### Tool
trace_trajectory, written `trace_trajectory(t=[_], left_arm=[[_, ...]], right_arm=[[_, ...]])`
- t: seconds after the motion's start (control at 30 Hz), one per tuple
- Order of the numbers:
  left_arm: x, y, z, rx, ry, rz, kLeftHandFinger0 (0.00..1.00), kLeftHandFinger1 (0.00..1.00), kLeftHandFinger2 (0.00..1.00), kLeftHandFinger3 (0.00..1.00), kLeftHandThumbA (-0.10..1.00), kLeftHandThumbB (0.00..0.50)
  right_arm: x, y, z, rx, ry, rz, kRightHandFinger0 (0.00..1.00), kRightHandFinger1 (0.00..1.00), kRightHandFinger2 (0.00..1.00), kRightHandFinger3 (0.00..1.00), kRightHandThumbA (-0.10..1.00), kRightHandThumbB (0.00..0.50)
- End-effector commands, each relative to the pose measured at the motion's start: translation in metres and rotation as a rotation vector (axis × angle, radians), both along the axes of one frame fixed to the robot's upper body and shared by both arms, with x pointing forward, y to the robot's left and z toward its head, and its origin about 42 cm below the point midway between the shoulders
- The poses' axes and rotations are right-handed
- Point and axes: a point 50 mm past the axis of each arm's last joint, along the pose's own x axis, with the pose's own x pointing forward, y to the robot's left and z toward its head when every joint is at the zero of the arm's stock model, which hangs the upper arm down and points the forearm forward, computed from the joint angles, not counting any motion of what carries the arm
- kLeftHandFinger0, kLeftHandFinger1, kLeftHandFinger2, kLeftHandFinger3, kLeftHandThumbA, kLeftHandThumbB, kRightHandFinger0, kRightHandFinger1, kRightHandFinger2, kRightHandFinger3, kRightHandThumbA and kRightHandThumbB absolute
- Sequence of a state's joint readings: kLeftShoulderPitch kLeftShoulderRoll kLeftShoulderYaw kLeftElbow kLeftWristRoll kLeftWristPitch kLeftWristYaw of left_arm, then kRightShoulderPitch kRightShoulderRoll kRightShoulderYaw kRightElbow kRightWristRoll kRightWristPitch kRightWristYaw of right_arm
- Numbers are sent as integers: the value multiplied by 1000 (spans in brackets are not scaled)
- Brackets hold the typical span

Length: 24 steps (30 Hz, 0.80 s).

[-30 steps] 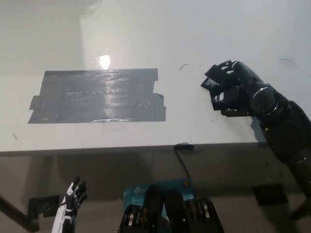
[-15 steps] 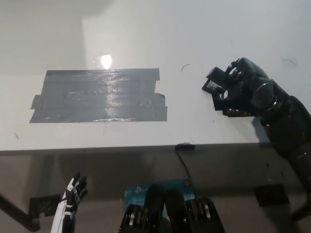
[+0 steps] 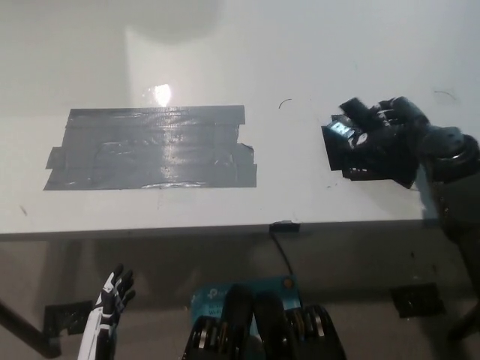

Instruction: A stapler is kept on the black spot marked on the desk infront of the robot. The robot picks up the stapler using its right hand and passes it to a person

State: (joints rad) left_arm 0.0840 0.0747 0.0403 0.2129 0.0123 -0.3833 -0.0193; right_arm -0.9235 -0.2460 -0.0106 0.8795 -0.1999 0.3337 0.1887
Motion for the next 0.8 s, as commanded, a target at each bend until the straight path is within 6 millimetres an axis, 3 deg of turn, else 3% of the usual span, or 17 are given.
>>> trace_trajectory(t=[0.0,0.2,0.4,0.5,0.77], left_arm=[[5,3,12,9,-46,-18,1000,1000,1000,1000,1000,457],[4,3,12,9,-48,-20,1000,1000,1000,1000,1000,452],[3,3,11,11,-44,-13,1000,1000,1000,1000,1000,452],[3,3,11,5,-39,-16,1000,1000,1000,1000,1000,455],[3,4,12,13,-42,-12,1000,1000,1000,1000,1000,440]], right_arm=[[21,-13,52,898,50,58,0,0,0,0,1000,18],[31,-26,87,1004,3,96,0,0,0,0,1000,0],[36,-23,111,1074,-49,125,0,0,0,5,1000,1],[37,-16,119,1128,-77,123,0,0,0,50,973,0],[26,12,146,1131,-178,297,0,0,0,0,1000,0]])
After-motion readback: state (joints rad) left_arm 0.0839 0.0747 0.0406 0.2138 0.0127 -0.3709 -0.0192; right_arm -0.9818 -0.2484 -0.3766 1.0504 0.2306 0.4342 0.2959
